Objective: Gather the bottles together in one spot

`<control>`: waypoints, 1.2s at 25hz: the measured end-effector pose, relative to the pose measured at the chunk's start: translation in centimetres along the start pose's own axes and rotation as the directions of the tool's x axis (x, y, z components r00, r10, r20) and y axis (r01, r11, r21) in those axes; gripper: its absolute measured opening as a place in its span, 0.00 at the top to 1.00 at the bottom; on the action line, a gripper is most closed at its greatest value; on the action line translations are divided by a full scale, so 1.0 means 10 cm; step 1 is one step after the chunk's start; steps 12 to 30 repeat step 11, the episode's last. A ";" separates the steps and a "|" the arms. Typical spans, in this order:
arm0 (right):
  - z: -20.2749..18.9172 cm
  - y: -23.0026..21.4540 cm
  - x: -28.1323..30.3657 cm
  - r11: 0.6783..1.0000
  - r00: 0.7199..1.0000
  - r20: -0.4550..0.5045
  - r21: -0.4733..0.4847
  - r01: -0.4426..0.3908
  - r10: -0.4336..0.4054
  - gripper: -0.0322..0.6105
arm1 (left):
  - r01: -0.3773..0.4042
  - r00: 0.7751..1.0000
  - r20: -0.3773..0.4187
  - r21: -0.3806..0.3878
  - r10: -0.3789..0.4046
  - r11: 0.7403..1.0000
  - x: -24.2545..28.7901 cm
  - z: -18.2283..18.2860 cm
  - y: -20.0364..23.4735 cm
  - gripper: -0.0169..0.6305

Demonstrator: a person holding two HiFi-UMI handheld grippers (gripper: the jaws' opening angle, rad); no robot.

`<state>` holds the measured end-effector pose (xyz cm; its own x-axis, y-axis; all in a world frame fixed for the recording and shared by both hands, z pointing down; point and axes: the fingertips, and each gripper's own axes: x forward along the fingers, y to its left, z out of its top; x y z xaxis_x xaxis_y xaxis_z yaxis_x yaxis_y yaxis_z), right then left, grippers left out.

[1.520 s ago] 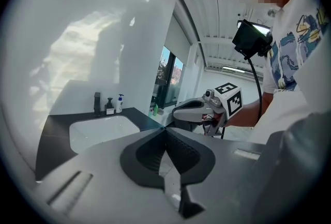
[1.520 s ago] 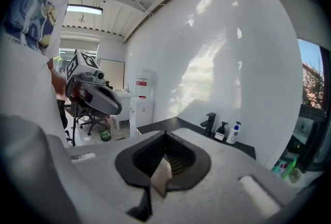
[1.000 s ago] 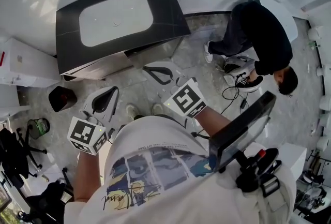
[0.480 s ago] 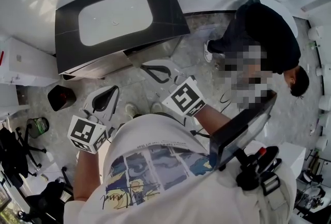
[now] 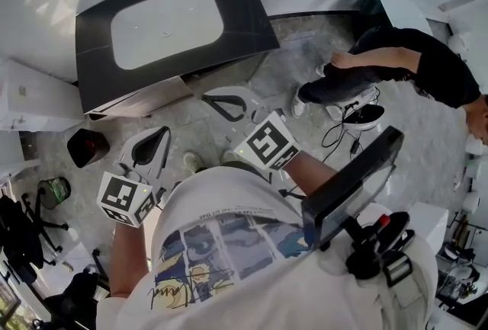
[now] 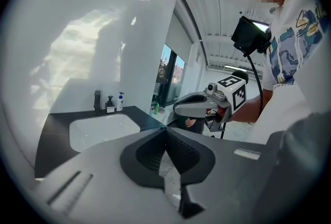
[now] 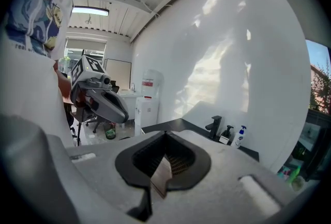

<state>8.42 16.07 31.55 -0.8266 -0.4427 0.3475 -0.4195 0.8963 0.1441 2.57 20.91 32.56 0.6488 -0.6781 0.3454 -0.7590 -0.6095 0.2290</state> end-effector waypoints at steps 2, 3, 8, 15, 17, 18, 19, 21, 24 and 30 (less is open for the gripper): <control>0.01 0.01 0.06 1.000 1.000 -0.003 -0.002 0.000 0.000 0.95 | 0.001 1.000 0.002 -0.002 -0.001 1.000 -0.02 0.00 0.06 0.97; 0.01 0.02 0.09 1.000 1.000 -0.006 -0.005 0.000 0.000 0.95 | 0.001 1.000 0.003 -0.004 -0.001 1.000 -0.02 -0.01 0.09 0.97; 0.00 0.06 0.16 1.000 0.999 -0.026 0.005 0.022 -0.022 0.95 | 0.032 0.999 0.002 -0.013 -0.032 0.999 -0.07 -0.06 0.17 0.97; 0.00 0.08 0.19 0.999 0.998 -0.038 0.018 0.051 -0.050 0.95 | 0.054 0.999 0.002 -0.019 -0.054 0.998 -0.10 -0.11 0.23 0.97; 0.00 0.08 0.19 0.999 0.998 -0.038 0.018 0.051 -0.050 0.95 | 0.054 0.999 0.002 -0.019 -0.054 0.998 -0.10 -0.11 0.23 0.97; 0.00 0.08 0.19 0.999 0.998 -0.038 0.018 0.051 -0.050 0.95 | 0.054 0.999 0.002 -0.019 -0.054 0.998 -0.10 -0.11 0.23 0.97; 0.00 0.08 0.19 0.999 0.998 -0.038 0.018 0.051 -0.050 0.95 | 0.054 0.999 0.002 -0.019 -0.054 0.998 -0.10 -0.11 0.23 0.97; 0.00 0.08 0.19 0.999 0.998 -0.038 0.018 0.051 -0.050 0.95 | 0.054 0.999 0.002 -0.019 -0.054 0.998 -0.10 -0.11 0.23 0.97; 0.00 0.08 0.19 0.999 0.998 -0.038 0.018 0.051 -0.050 0.95 | 0.054 0.999 0.002 -0.019 -0.054 0.998 -0.10 -0.11 0.23 0.97; 0.00 0.08 0.19 0.999 0.998 -0.038 0.018 0.051 -0.050 0.95 | 0.054 0.999 0.002 -0.019 -0.054 0.998 -0.10 -0.11 0.23 0.97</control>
